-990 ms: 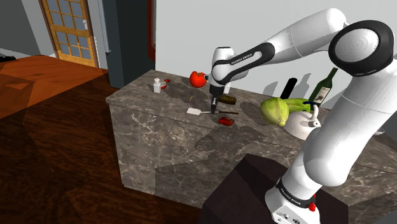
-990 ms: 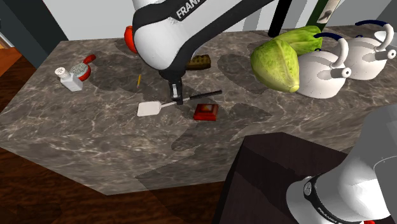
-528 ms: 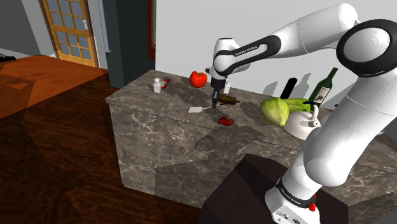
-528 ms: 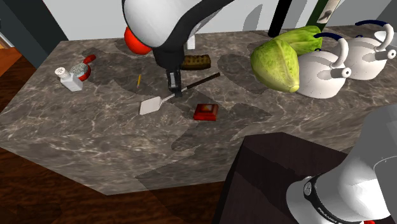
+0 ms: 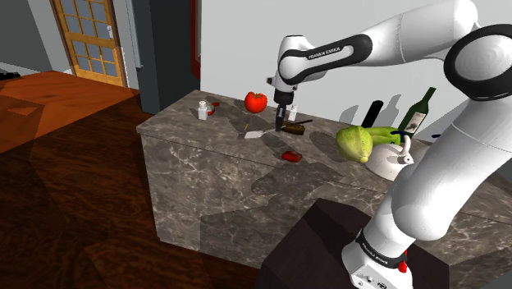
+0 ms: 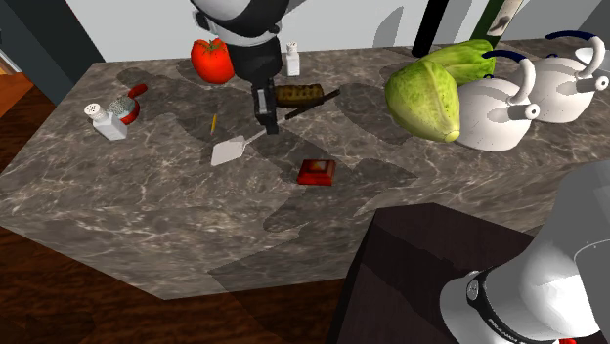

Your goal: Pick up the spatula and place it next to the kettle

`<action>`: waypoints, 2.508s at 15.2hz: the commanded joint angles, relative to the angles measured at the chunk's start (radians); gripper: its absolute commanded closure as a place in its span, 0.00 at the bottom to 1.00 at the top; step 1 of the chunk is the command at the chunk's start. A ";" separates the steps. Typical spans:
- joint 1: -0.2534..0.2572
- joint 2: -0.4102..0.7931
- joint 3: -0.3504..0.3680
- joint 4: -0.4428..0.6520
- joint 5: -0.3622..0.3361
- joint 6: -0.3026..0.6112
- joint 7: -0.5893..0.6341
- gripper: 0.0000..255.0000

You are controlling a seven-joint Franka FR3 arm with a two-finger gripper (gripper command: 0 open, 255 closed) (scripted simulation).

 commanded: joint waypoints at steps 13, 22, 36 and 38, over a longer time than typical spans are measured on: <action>0.002 -0.042 0.006 0.147 -0.004 -0.188 -0.001 1.00; 0.004 -0.045 0.008 0.264 -0.003 -0.309 -0.006 1.00; -0.073 -0.135 -0.089 0.252 -0.051 -0.372 -0.174 1.00; -0.092 -0.150 -0.117 0.240 -0.063 -0.370 -0.218 1.00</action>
